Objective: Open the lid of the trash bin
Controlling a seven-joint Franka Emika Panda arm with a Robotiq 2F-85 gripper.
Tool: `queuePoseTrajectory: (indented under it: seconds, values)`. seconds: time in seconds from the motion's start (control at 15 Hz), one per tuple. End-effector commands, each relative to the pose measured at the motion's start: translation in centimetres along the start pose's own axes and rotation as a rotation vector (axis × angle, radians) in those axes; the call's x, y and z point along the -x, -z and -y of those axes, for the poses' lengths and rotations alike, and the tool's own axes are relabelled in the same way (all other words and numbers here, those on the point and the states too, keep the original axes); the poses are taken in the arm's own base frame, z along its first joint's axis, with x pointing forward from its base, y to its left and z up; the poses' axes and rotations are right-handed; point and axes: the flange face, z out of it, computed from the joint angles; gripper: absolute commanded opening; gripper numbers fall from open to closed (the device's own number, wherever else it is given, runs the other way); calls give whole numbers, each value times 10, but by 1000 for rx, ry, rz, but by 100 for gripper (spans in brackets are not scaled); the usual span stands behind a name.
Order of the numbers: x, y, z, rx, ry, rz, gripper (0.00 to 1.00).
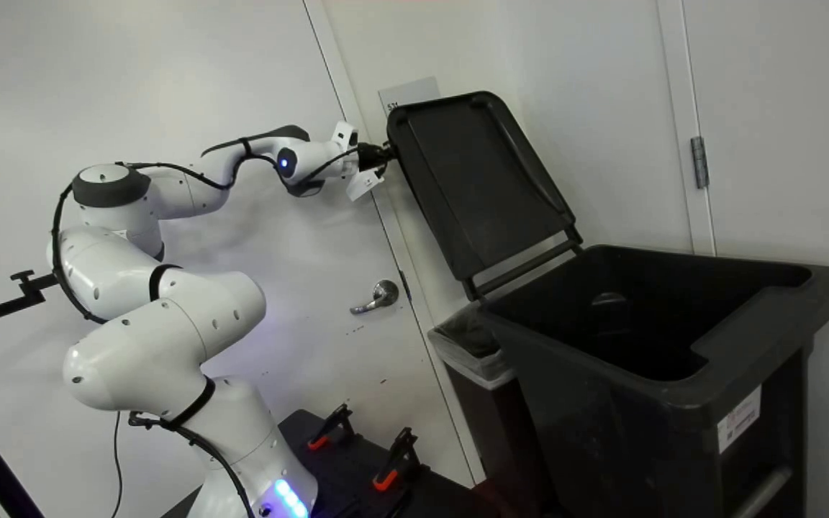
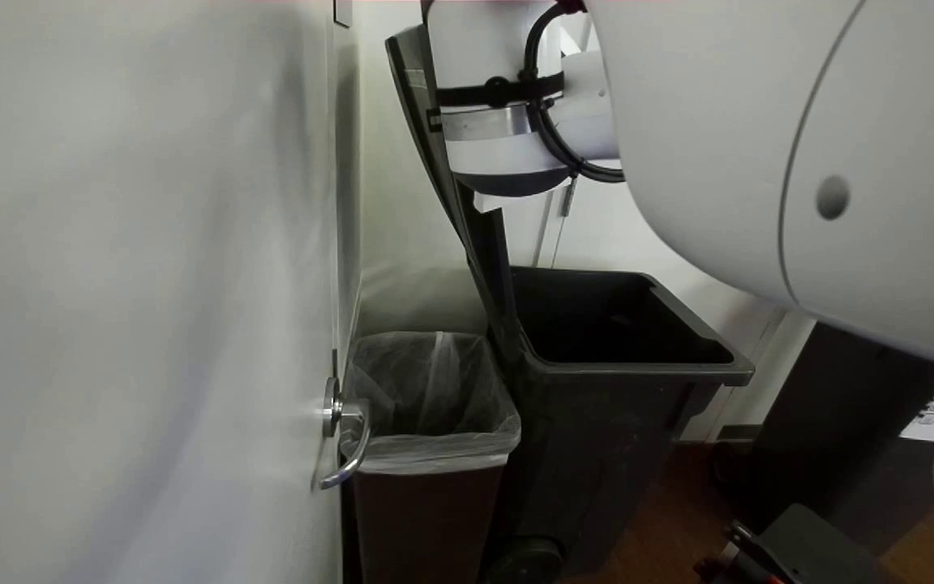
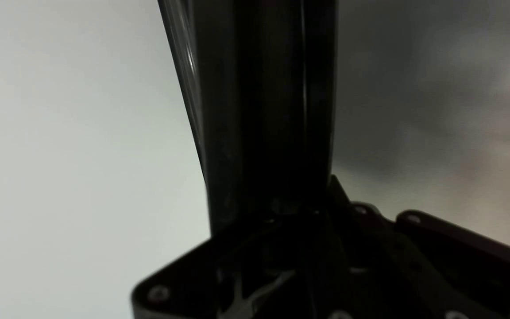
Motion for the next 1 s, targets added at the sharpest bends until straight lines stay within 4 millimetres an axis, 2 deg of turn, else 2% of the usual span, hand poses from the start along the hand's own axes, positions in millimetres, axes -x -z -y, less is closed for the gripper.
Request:
queuePoseTrajectory:
  seconds: [0.0, 0.33, 0.4, 0.47, 0.8, 0.87, 0.93]
  values:
    - [61, -16, -18, -27, 5, 98, 2]
    - [70, -13, -13, -41, 36, 121, 2]
    - [3, -2, 6, -13, 32, -8, 2]
    - [0, -1, 8, -8, 34, -13, 7]
    - [1, 0, 9, 0, 39, -14, 7]
    - [4, -3, 11, 19, 46, 3, 2]
    - [4, -4, 14, 31, 61, 10, 2]
